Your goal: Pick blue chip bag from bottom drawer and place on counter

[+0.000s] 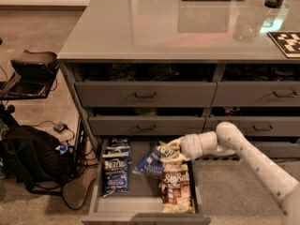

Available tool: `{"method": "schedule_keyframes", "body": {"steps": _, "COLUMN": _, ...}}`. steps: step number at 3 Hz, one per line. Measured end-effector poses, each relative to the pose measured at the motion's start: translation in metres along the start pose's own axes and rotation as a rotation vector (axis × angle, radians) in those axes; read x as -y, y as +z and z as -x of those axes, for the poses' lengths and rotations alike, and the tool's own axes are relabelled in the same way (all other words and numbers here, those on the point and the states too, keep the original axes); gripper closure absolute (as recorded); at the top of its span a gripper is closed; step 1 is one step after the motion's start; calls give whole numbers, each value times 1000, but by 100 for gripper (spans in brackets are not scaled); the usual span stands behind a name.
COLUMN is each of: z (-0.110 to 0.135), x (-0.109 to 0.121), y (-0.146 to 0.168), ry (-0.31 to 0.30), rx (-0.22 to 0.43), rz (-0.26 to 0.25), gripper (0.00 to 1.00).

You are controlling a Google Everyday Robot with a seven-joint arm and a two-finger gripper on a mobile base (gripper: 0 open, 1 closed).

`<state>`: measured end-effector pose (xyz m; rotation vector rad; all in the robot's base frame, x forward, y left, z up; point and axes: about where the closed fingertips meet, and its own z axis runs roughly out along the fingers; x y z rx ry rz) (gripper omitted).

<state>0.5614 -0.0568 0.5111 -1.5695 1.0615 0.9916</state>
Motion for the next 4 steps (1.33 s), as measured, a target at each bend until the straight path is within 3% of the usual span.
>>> {"method": "schedule_keyframes", "body": {"steps": 1, "z": 45, "x": -26, "y": -24, "ry": -79, "rx": -53, "rz": -68, "gripper": 100}}
{"method": "schedule_keyframes", "body": {"steps": 2, "z": 88, "x": -49, "y": -36, "ry": -116, "rx": -97, "rz": -98, "gripper": 100}}
{"method": "schedule_keyframes", "body": {"steps": 3, "z": 149, "x": -41, "y": -80, "ry": -128, "rx": -118, "rz": -182, "gripper": 100}}
{"method": "schedule_keyframes", "body": {"steps": 4, "z": 150, "x": -40, "y": -80, "ry": -128, "rx": -118, "rz": -183, "gripper": 100}}
